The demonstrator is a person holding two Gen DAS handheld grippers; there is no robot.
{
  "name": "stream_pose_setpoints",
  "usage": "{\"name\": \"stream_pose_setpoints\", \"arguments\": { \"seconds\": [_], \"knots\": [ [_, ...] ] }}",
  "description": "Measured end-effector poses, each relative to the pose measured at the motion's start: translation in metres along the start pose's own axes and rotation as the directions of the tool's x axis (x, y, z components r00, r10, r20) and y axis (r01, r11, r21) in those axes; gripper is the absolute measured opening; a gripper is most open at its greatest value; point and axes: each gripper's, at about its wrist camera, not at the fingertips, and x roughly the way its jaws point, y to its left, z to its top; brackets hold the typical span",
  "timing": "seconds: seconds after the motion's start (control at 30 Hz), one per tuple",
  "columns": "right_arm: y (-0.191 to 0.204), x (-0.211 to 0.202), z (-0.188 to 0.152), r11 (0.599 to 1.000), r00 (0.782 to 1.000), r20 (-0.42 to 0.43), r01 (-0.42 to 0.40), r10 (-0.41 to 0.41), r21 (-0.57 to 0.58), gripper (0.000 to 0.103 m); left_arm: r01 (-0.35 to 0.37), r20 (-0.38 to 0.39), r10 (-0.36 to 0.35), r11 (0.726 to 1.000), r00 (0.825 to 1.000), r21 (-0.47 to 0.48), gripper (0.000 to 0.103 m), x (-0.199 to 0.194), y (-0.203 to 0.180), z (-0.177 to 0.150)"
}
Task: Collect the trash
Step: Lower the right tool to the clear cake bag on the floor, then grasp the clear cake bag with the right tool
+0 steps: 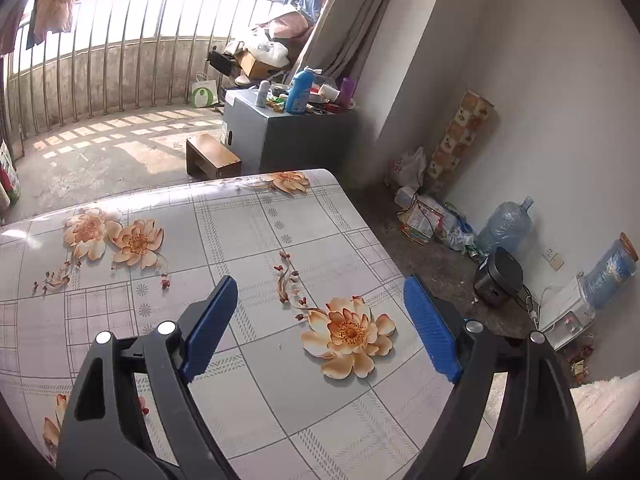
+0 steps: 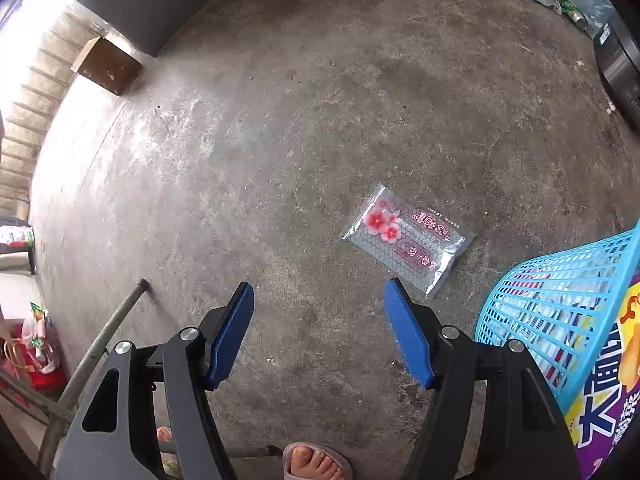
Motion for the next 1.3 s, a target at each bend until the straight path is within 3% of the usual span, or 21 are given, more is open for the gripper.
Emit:
{"name": "stream_pose_setpoints", "arguments": {
  "seconds": [0.17, 0.27, 0.43, 0.47, 0.63, 0.83, 0.9, 0.93, 1.1, 1.3],
  "knots": [
    [-0.026, 0.088, 0.032, 0.986, 0.992, -0.124, 0.042, -0.022, 0.161, 0.066, -0.060, -0.018, 0.059, 0.995, 0.998, -0.076, 0.081, 0.004, 0.037, 0.010],
    [-0.038, 0.121, 0.042, 0.979, 0.986, -0.153, 0.093, -0.065, 0.184, 0.066, -0.098, -0.021, 0.096, 0.990, 0.995, -0.102, 0.081, 0.004, 0.053, 0.012],
    [-0.045, 0.148, 0.051, 0.971, 0.984, -0.163, 0.109, -0.075, 0.212, 0.066, -0.161, -0.036, 0.158, 0.983, 0.987, -0.093, 0.081, 0.008, 0.066, 0.013],
    [-0.045, 0.151, 0.053, 0.971, 0.983, -0.164, 0.120, -0.086, 0.208, 0.070, -0.168, -0.040, 0.165, 0.981, 0.986, -0.093, 0.081, 0.010, 0.069, 0.012],
    [-0.032, 0.154, 0.056, 0.974, 0.981, -0.137, 0.159, -0.137, 0.162, 0.072, -0.170, -0.063, 0.163, 0.976, 0.985, -0.133, 0.081, 0.019, 0.081, 0.008],
    [-0.033, 0.148, 0.042, 0.970, 0.981, -0.133, 0.164, -0.141, 0.180, 0.051, -0.160, -0.067, 0.151, 0.975, 0.986, -0.157, 0.081, 0.023, 0.090, 0.004],
    [-0.037, 0.147, 0.040, 0.970, 0.984, -0.137, 0.143, -0.116, 0.199, 0.023, -0.158, -0.069, 0.149, 0.974, 0.986, -0.159, 0.081, 0.023, 0.091, 0.002],
    [-0.038, 0.147, 0.040, 0.968, 0.985, -0.143, 0.125, -0.096, 0.216, 0.018, -0.159, -0.068, 0.149, 0.974, 0.986, -0.161, 0.081, 0.023, 0.091, 0.001],
    [-0.060, 0.134, 0.036, 0.956, 0.988, -0.141, 0.099, -0.062, 0.277, 0.007, -0.153, -0.059, 0.145, 0.972, 0.988, -0.178, 0.081, 0.018, 0.093, -0.001],
    [-0.068, 0.096, 0.036, 0.955, 0.998, -0.068, 0.027, -0.008, 0.294, 0.004, -0.141, -0.038, 0.137, 0.973, 0.990, -0.183, 0.081, 0.008, 0.092, -0.002]
  ]
}}
